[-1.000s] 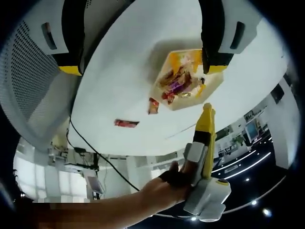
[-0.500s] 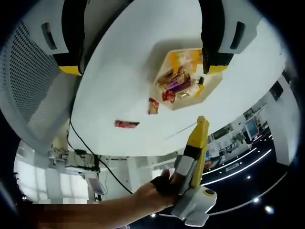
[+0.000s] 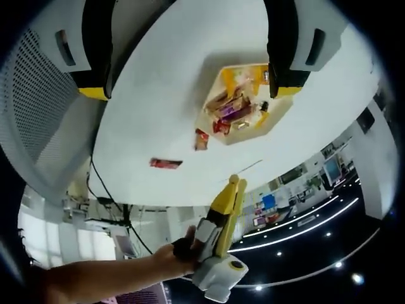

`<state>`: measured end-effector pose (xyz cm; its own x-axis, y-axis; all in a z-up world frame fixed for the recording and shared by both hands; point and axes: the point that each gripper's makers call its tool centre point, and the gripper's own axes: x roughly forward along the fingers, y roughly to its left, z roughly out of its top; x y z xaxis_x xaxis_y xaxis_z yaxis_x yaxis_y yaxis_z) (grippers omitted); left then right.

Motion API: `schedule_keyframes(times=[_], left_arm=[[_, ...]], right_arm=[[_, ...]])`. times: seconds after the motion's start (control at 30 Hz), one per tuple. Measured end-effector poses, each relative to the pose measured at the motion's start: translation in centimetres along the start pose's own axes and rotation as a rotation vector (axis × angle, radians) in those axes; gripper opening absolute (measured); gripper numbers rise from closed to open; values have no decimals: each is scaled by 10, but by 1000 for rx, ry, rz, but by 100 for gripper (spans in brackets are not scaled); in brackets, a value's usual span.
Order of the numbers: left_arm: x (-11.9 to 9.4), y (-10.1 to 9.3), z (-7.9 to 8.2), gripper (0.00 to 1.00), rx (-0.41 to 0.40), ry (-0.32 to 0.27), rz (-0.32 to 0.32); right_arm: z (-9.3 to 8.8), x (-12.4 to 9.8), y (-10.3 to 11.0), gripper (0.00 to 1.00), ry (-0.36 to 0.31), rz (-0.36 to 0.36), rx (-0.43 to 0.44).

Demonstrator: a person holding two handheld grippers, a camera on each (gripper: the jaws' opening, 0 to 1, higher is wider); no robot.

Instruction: Place the target food into the container with the food tongs after gripping and lifting it, then release it inside without dropping or visibly crushing the food.

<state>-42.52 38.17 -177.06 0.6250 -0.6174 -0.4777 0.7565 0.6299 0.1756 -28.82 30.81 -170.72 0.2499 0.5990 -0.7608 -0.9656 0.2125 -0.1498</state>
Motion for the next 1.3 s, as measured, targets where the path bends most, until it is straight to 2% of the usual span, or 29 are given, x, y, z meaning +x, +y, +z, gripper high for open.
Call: schedule_keyframes(times=[0.1,0.13,0.2,0.37,0.5,0.57,0.63,0.9,1.03,1.3], left_arm=[[0,0,2,99,-7,-7,0],[-1,1,2,99,-9,-10,-1],[-1,0,3,99,-17,-16,-3],[-1,0,4,99,-16,-23,-2],[-2,1,5,99,-19,-27,5],[-2,0,6,99,-15,-32,1],[-2,1,6,99,-14,-31,1],[-3,0,7,99,-17,-39,-1],[-4,1,8,99,-21,-43,1],[-4,2,9,99,-21,-47,9]], right_arm=[[-14,-13,-5,27,2,-37,42],[-24,-20,-10,27,13,-72,70],[-33,-26,-10,27,4,-76,112],[-72,-47,-14,27,27,-133,176],[-97,-54,-15,27,28,-171,226],[-104,-54,-11,27,29,-162,237],[-115,-57,-9,27,59,-184,238],[-138,-70,-4,27,79,-224,281],[-153,-79,-10,28,81,-272,359],[-183,-72,-13,28,132,-326,425]])
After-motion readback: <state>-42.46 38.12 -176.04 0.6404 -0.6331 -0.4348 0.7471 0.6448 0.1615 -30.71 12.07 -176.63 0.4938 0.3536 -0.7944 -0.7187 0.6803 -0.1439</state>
